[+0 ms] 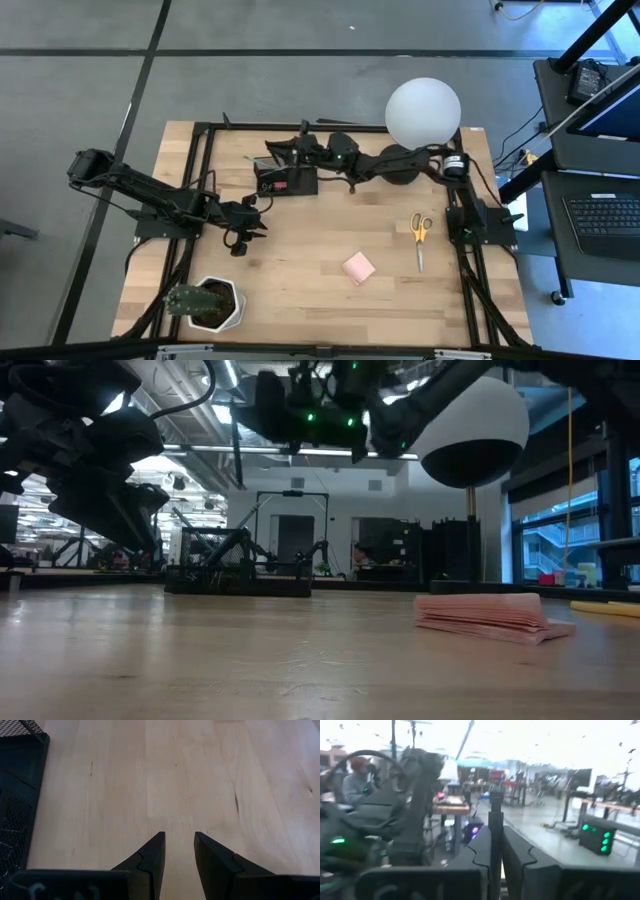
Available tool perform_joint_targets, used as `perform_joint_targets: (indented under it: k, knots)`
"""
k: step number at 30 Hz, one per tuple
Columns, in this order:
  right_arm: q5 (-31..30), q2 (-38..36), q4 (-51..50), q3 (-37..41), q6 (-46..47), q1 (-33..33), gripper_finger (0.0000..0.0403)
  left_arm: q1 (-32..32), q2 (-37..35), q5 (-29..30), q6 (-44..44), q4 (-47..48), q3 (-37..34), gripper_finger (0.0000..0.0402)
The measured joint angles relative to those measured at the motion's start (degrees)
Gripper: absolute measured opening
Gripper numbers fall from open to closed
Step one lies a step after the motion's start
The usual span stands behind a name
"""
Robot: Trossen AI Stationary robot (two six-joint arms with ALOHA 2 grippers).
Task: Pick and place office supplies into organizer
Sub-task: Put the black pen into the desk organizer
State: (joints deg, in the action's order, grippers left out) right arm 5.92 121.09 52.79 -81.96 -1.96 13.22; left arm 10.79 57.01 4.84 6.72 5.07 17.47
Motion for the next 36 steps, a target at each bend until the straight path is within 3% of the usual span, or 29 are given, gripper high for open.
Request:
perform_joint_targets:
  k: [8,15,26,36]
  knots:
    - [-0.4,11.4,-3.0,-12.4,-2.2,1.0,0.0025,0.0,0.0,0.0,0.7,1.7,0.0,0.0098]
    - [-0.3,17.4,-16.1,-22.8,-6.8,1.0,0.0025,0.0,0.0,0.0,3.9,5.2,0.0,0.0097]
    - [-2.5,18.3,-32.2,-24.7,-7.4,1.0,0.0025,0.0,0.0,0.0,4.0,5.9,0.0,0.0097]
    - [-2.5,18.3,-33.7,-24.7,-7.6,1.0,0.0048,0.0,0.0,0.0,4.0,5.8,0.0,0.0097]
